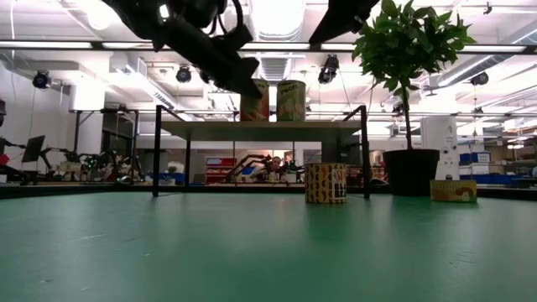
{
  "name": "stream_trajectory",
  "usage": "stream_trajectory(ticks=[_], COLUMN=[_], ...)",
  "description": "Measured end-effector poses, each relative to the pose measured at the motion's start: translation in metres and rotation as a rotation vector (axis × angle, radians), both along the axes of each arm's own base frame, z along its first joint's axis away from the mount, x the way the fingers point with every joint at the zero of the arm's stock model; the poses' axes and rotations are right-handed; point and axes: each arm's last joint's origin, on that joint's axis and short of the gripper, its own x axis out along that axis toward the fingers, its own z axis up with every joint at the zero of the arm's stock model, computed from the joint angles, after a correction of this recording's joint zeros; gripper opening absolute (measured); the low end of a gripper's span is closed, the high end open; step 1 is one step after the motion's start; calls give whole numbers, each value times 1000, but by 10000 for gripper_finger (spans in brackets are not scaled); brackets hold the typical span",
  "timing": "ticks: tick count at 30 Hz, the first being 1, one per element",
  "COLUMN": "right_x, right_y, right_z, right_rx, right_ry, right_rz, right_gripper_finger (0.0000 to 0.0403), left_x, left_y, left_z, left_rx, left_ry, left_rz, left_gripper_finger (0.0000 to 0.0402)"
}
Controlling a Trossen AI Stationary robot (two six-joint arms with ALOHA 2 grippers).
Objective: Pick and place cans onto a shelf
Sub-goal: Adjust the canned goods on the shelf
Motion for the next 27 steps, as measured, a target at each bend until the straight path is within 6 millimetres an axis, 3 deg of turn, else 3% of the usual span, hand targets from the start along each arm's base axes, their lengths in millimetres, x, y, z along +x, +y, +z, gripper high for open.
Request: stream_trajectory(ticks=[13,20,27], right_x=[-1,-1,-2], right_y=[0,0,0], right_z=[-3,-3,-3], right_rx=[1,-3,1], right_ry=[25,26,34], right_rz=[0,3,0], right_gripper_finger=[9,9,9], left_x=[0,0,-35], left_y=[7,-7,-22], left_z=[-4,2,33], left_rx=[21,-13,82], left_ry=[7,-14,114], left_rz=[97,12,-43], left_gripper_finger=[0,0,0])
